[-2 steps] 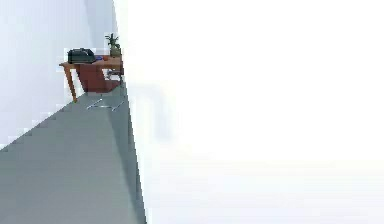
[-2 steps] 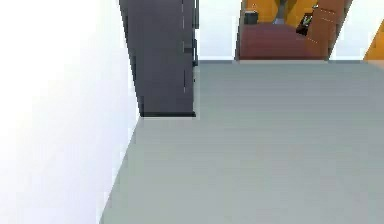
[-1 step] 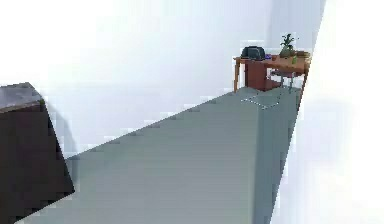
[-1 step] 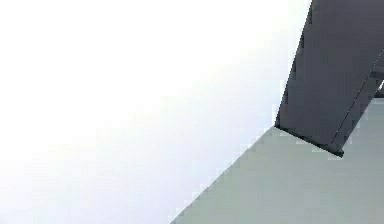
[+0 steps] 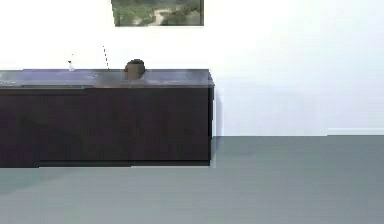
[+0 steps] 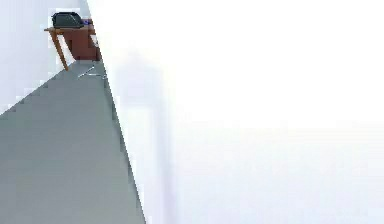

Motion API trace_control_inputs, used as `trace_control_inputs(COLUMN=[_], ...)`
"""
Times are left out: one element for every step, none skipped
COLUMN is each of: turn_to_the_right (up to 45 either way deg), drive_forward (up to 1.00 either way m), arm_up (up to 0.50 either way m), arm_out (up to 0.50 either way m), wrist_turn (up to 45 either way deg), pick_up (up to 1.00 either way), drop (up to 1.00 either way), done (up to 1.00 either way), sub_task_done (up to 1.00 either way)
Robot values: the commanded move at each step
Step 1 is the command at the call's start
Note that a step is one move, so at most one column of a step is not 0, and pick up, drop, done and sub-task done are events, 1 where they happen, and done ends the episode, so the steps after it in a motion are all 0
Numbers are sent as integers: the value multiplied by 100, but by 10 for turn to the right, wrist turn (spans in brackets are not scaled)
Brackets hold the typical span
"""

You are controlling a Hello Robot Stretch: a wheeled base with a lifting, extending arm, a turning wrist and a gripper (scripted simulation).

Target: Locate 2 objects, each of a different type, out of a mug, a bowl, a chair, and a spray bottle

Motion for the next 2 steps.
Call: trace_control_inputs(turn_to_the_right=[-450,-90], drive_forward=[0,0], arm_up=[0,0], arm_out=[0,0], wrist_turn=[0,0], pick_up=[0,0], drop=[0,0], done=[0,0], sub_task_done=[0,0])
